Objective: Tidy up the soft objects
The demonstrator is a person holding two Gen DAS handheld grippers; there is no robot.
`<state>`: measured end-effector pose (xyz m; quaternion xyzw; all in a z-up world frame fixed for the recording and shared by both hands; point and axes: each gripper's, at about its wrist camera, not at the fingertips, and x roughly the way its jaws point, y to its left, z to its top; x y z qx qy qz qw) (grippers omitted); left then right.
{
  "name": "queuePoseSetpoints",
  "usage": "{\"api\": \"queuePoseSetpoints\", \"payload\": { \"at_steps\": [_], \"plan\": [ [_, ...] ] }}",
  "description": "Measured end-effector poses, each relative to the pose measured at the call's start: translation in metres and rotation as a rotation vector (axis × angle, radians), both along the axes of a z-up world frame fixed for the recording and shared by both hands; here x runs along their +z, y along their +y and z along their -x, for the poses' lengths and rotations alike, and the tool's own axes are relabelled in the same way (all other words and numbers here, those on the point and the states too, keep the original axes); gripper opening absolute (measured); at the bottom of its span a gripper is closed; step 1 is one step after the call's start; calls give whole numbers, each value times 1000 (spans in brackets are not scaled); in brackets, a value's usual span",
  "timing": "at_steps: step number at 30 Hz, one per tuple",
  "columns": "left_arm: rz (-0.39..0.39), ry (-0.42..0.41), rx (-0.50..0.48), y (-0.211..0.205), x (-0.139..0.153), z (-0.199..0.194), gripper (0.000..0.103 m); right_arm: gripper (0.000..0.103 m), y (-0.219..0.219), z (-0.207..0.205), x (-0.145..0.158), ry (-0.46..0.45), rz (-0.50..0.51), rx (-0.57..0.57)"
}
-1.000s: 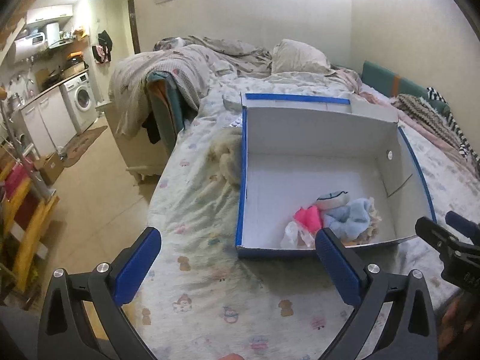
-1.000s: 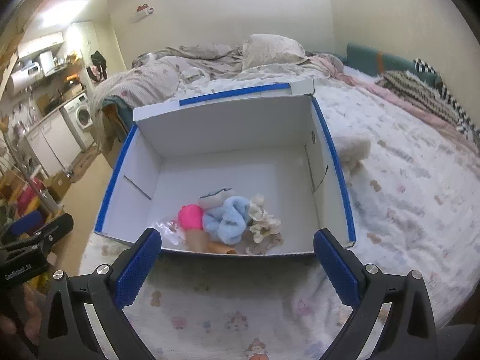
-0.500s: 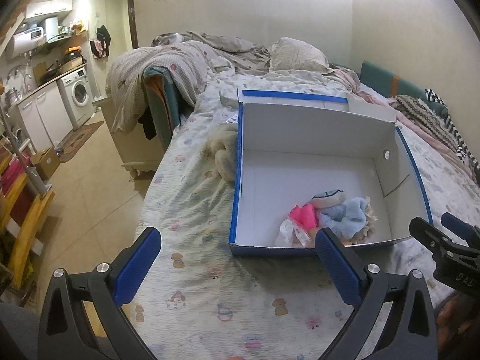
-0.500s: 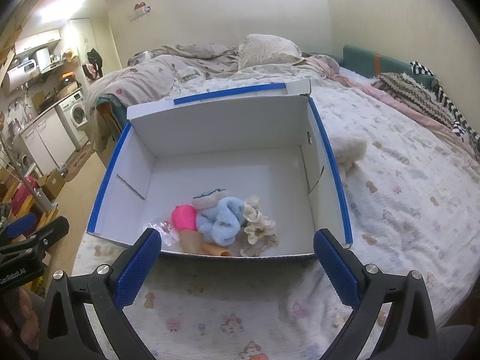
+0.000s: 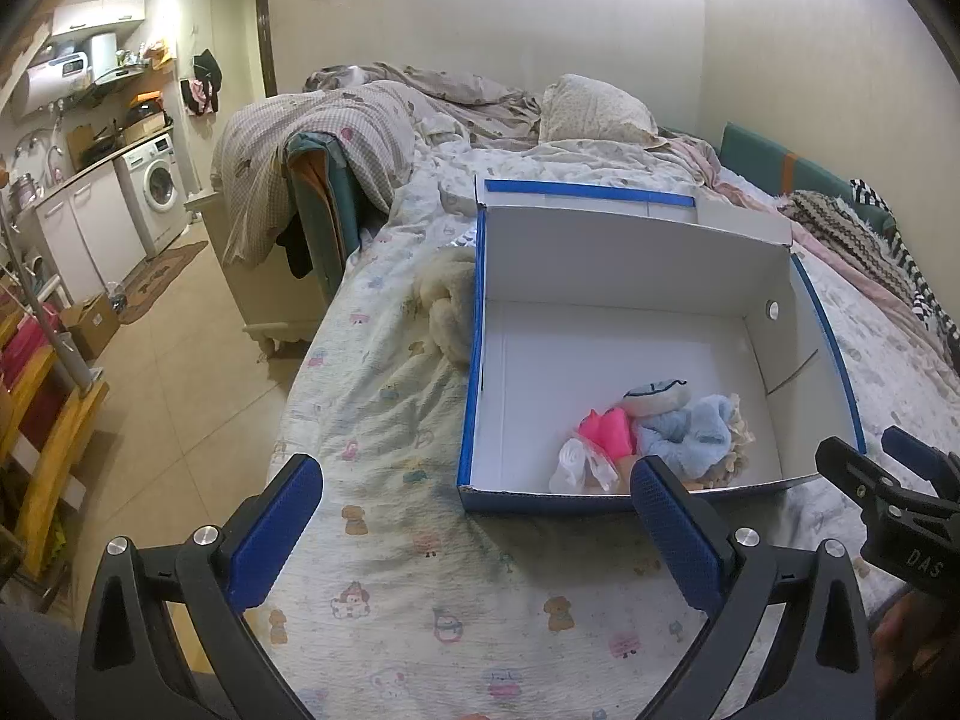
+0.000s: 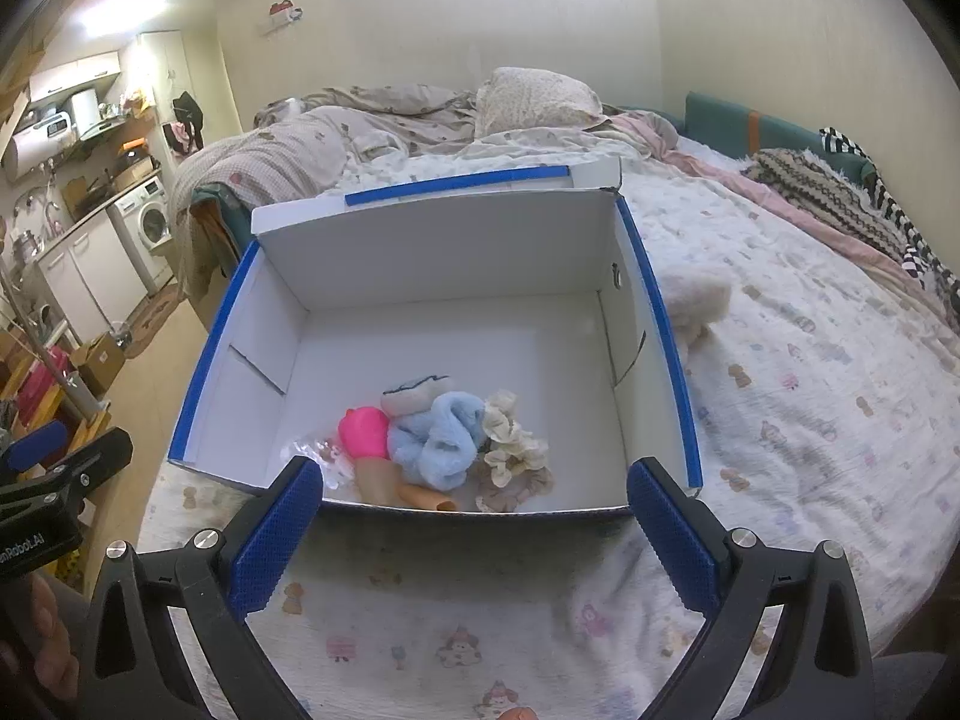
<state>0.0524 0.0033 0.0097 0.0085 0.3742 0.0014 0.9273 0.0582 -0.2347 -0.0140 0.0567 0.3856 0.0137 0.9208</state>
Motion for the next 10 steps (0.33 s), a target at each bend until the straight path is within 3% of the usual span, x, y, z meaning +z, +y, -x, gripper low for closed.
{"api": "queuePoseSetpoints", "payload": {
  "at_steps": [10],
  "plan": [
    [7,8,-7,-5,-2,-1,103,103,0,0,0,-1,1,2]
  ]
}}
